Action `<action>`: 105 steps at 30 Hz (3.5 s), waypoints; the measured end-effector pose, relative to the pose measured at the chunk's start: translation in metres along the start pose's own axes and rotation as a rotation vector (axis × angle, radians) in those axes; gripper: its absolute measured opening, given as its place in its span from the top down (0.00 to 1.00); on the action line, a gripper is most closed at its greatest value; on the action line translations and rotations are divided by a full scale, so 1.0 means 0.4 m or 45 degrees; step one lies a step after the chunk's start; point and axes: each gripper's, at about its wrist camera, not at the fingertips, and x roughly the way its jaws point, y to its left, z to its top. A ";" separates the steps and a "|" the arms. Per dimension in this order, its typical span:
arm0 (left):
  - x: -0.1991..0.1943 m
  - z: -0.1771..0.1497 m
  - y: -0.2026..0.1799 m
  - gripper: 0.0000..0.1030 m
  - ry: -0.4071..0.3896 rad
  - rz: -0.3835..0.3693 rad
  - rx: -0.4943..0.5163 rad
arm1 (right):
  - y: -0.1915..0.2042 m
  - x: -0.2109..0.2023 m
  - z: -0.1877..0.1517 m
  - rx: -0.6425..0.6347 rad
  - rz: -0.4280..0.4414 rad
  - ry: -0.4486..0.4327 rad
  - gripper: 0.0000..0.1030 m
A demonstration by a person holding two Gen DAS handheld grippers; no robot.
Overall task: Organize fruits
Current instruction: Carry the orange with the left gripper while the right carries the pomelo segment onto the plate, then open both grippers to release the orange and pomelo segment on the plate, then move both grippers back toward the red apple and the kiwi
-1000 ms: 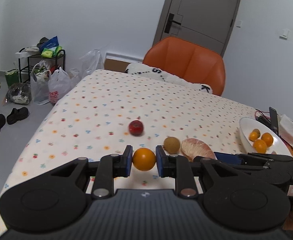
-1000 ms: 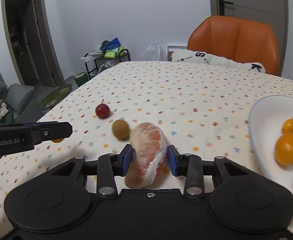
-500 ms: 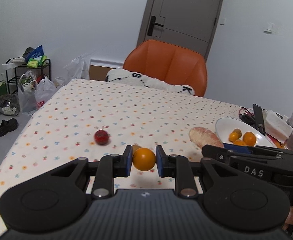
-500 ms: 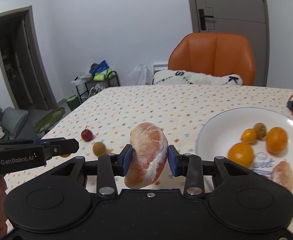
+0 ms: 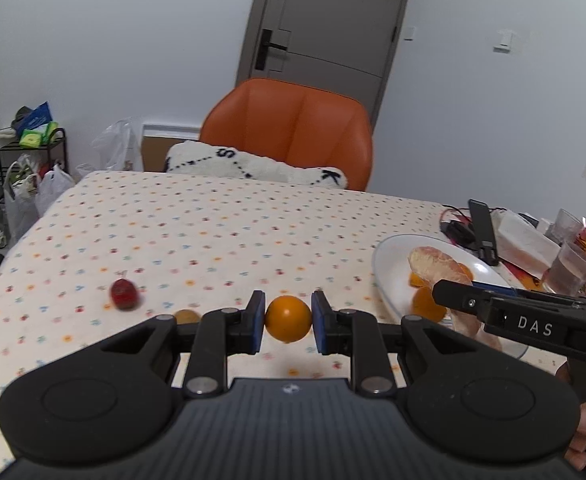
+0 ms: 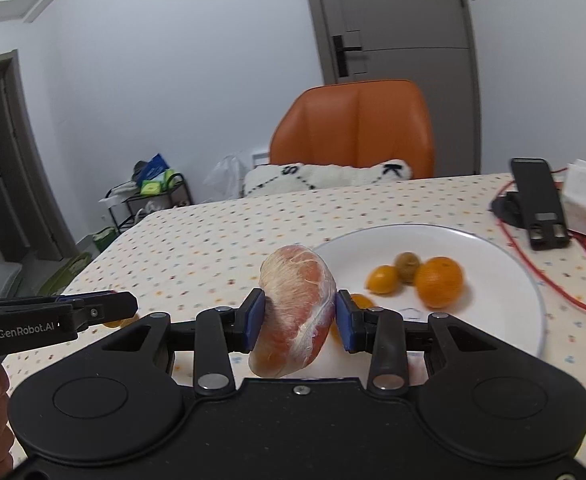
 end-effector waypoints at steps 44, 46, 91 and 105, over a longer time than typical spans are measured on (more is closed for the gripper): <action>0.137 0.023 -0.213 0.19 0.053 0.023 0.119 | -0.254 -0.052 -0.016 0.217 -0.159 -0.092 0.25; 0.129 0.023 -0.207 0.18 0.046 0.042 0.126 | -0.244 -0.052 -0.014 0.214 -0.148 -0.083 0.21; -0.053 -0.014 0.090 0.13 0.050 0.248 -0.036 | 0.066 -0.007 -0.028 0.044 0.135 0.059 0.00; -0.088 -0.024 0.207 0.13 0.045 0.277 -0.103 | 0.196 0.041 -0.030 -0.063 0.228 0.100 0.02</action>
